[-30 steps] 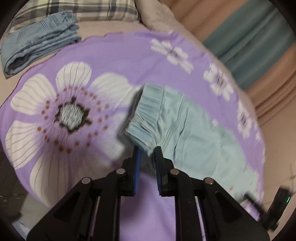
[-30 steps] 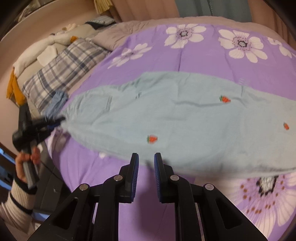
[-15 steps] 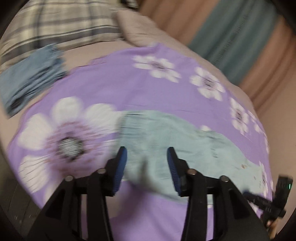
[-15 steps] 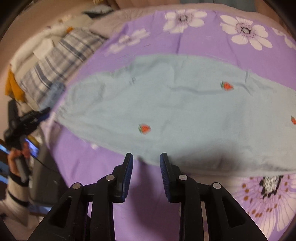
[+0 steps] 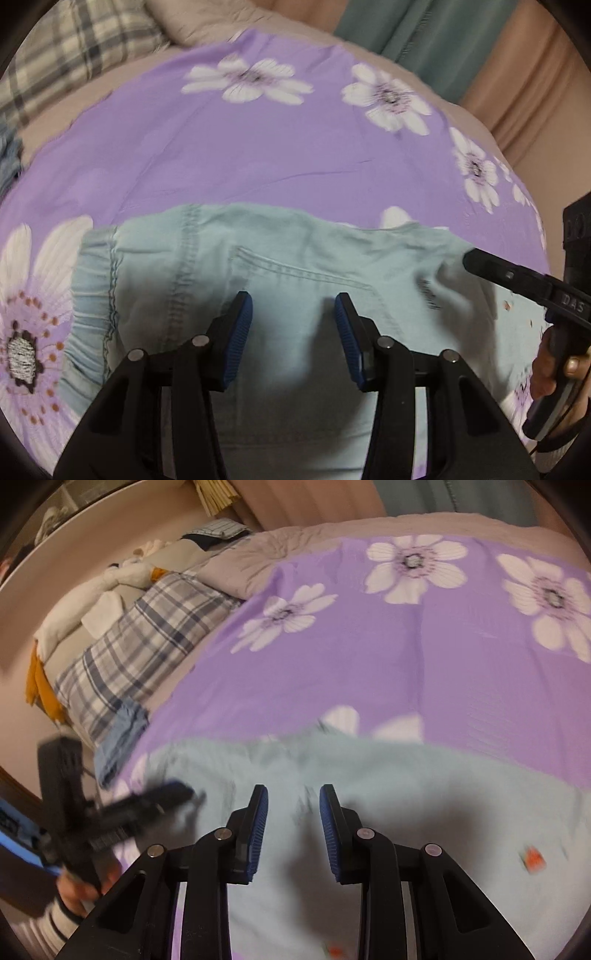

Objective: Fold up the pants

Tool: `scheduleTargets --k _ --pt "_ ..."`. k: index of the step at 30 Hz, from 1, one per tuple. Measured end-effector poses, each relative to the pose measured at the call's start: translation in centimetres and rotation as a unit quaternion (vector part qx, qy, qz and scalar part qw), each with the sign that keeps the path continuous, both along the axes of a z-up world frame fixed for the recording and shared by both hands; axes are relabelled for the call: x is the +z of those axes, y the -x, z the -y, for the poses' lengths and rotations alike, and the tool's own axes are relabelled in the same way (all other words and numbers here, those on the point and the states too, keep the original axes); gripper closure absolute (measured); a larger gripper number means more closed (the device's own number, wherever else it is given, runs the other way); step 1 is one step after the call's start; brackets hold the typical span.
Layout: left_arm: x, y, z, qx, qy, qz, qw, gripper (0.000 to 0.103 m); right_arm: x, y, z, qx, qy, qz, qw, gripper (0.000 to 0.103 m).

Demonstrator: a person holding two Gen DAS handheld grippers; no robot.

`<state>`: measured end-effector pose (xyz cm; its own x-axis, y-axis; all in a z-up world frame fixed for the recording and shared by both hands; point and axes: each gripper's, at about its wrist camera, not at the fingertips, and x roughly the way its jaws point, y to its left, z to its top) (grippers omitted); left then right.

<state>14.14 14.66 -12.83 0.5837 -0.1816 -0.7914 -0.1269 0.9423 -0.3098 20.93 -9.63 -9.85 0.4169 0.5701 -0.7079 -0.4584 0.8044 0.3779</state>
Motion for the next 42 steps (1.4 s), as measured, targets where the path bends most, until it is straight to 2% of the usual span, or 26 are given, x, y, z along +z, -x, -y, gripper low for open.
scheduleTargets --k 2,6,8,13,15,18,23,26,29,31,34,37,38,39,42 --pt "-0.4 -0.5 -0.4 0.004 0.011 -0.005 0.9999 0.059 -1.0 -1.2 -1.0 0.008 0.0 -0.019 1.0 0.074" --pt "-0.3 -1.3 0.3 -0.003 -0.017 -0.004 0.9998 0.058 -4.1 -3.6 -2.7 -0.019 0.07 -0.039 0.997 0.085" --pt "-0.5 -1.4 0.6 -0.004 -0.025 -0.004 0.9997 0.058 -4.9 -4.4 -2.6 -0.032 0.065 -0.04 0.997 0.086" --pt "-0.6 -1.1 0.3 -0.006 -0.021 0.0 0.9998 0.058 -4.7 -5.0 -1.2 -0.079 0.036 -0.043 0.995 0.086" --pt "-0.6 -0.9 0.3 -0.007 -0.02 0.001 0.9998 0.058 -3.9 -4.1 -0.4 -0.083 0.009 -0.041 0.996 0.086" --pt "-0.5 -0.5 0.5 -0.011 -0.022 0.0 0.9997 0.058 -2.9 -0.4 1.9 -0.071 0.001 -0.011 0.997 0.085" --pt "-0.7 1.9 1.2 -0.025 -0.041 0.007 0.9988 0.058 -3.9 6.7 7.9 -0.077 0.052 0.004 0.996 0.085" --pt "-1.0 4.0 1.8 -0.033 -0.051 0.016 0.998 0.058 -4.3 9.9 12.8 -0.106 0.045 0.002 0.993 0.085" --pt "-0.9 5.8 2.0 -0.041 -0.055 0.021 0.9974 0.058 -3.9 11.7 18.6 -0.155 -0.001 -0.008 0.988 0.085" --pt "-0.9 6.6 2.1 -0.039 -0.063 0.023 0.997 0.057 -3.6 12.3 23.0 -0.203 -0.035 -0.015 0.978 0.085" --pt "-0.7 7.6 1.7 -0.033 -0.055 0.02 0.9977 0.057 -3.5 13.2 29.8 -0.296 -0.069 -0.013 0.953 0.085" --pt "-0.5 7.8 1.3 -0.017 -0.049 0.009 0.9986 0.056 -4.3 14.1 37.3 -0.396 -0.13 -0.019 0.909 0.085" --pt "-0.5 7.8 1.2 -0.001 -0.061 -0.006 0.9981 0.049 -4.4 14.3 38.7 -0.415 -0.142 -0.016 0.899 0.085" --pt "-0.6 7.7 1.1 0.005 -0.054 -0.019 0.9983 0.049 -4.4 14.6 40.6 -0.437 -0.156 -0.012 0.886 0.085" --pt "0.3 7.9 1.5 0.02 -0.048 -0.023 0.9984 0.047 -3.8 16.2 43.8 -0.478 -0.205 0.008 0.854 0.084"
